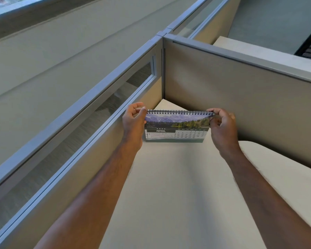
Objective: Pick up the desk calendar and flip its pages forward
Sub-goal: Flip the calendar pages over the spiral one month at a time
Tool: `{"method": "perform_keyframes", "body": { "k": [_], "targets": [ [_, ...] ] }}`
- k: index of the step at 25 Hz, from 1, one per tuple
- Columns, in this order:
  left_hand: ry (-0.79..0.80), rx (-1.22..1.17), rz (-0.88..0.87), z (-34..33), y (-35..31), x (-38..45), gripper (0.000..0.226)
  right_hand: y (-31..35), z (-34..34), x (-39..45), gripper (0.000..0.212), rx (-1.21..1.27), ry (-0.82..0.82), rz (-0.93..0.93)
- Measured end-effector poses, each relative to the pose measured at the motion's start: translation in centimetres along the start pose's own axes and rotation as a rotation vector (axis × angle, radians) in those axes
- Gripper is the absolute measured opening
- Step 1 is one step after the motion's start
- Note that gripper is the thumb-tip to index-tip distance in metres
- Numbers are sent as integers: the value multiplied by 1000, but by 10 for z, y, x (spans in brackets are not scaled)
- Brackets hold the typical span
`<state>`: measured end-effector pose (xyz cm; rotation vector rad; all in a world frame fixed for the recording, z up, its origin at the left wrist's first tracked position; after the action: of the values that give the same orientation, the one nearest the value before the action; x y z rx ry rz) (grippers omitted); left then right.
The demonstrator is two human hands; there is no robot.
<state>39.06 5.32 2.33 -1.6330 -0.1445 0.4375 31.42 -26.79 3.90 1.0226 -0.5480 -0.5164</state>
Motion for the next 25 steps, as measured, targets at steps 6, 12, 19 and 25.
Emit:
{"method": "perform_keyframes", "body": {
  "k": [6,12,19,25],
  "targets": [
    [27,61,-62,0,2,1,16,-43,1,-37,44,92,-107,-226],
    [38,61,-108,-1,2,-2,15,-80,-26,-87,54,86,27,-380],
    [41,58,-120,0,6,2,18,-83,-15,-87,35,72,-64,-330],
    [55,60,-113,0,6,3,15,-76,6,-82,14,15,-126,-273]
  ]
}}
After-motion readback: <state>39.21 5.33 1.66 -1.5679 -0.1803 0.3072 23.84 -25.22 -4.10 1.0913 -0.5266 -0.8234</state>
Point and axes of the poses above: each hand's wrist, its own x-axis towards the middle knuckle, its own z-axis out of the back of the hand, y = z × x, the point moved 10 cm from there along x, towards the middle knuckle, and after that the axes turned 10 degrees about -y, right-handed, at the moved point
